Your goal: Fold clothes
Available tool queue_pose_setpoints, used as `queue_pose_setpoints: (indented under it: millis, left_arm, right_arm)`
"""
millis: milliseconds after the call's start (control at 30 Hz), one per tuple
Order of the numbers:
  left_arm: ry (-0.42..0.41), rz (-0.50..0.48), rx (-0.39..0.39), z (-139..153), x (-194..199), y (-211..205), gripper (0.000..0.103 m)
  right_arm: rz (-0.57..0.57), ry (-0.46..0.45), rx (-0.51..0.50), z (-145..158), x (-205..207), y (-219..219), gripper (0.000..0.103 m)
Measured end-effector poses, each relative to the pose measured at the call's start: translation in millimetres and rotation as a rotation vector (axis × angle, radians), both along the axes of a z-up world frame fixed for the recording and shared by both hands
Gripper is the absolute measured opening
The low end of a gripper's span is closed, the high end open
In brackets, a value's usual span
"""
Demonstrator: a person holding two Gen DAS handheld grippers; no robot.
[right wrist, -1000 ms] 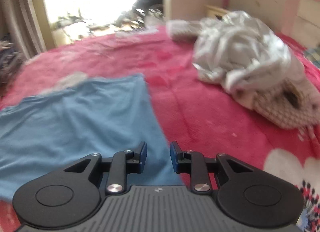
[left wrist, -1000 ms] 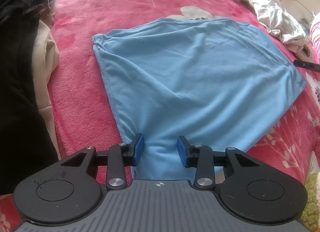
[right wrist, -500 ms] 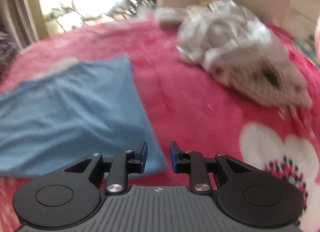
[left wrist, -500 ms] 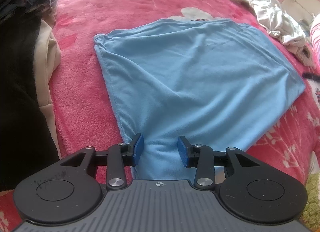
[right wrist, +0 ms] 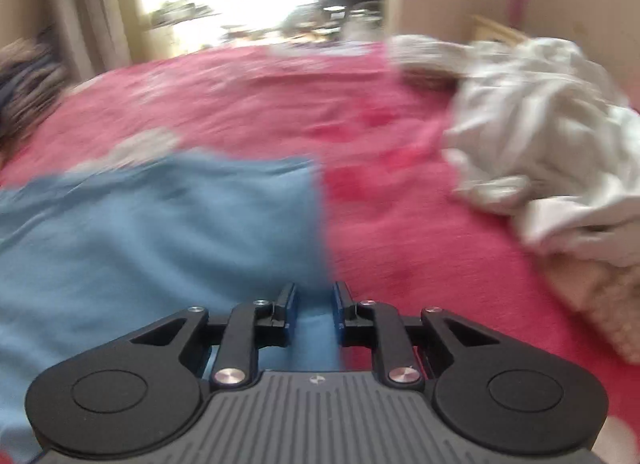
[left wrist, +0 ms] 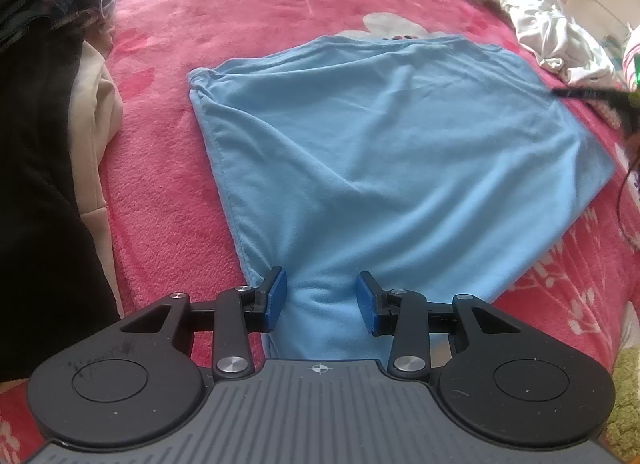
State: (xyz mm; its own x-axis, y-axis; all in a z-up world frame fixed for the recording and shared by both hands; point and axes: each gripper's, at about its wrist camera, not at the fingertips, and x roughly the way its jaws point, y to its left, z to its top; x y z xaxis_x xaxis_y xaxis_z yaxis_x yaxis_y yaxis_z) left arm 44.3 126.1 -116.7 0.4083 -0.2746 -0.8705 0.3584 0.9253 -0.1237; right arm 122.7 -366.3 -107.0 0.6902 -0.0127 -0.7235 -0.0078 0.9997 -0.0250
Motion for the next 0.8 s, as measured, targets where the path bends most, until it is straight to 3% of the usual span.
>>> queue_pose_setpoints:
  millis: [67, 167, 367, 467, 667, 733, 800]
  left_arm:
    - [0.001, 0.004, 0.002, -0.7, 0.9, -0.9, 0.039]
    - [-0.007, 0.011, -0.006, -1.9, -0.6, 0.3, 0.04]
    - [-0.031, 0.038, -0.049, -2.5, -6.9, 6.9, 0.04]
    - [-0.044, 0.036, -0.064, -2.6, -10.5, 10.9, 0.04]
    - [-0.071, 0.03, -0.086, -4.7, -16.7, 15.6, 0.04]
    - [-0.073, 0.03, -0.097, -5.5, -17.9, 17.8, 0.04]
    - [-0.074, 0.026, -0.105, -6.8, -19.6, 20.9, 0.04]
  right_arm:
    - [-0.046, -0.035, -0.035, 14.0, 0.4, -7.4, 0.022]
    - [0.063, -0.06, 0.001, 36.0, 0.8, 11.4, 0.022]
    - [0.61, -0.016, 0.03, 71.7, 12.5, 135.0, 0.022]
    - [0.881, 0.014, -0.003, 77.5, 18.7, 207.5, 0.022]
    - [1.232, 0.126, -0.017, 37.4, 22.8, 319.1, 0.022]
    - [1.285, 0.15, -0.048, 14.1, 22.6, 337.0, 0.019]
    - [1.228, 0.122, -0.088, 0.2, 36.2, 341.9, 0.019]
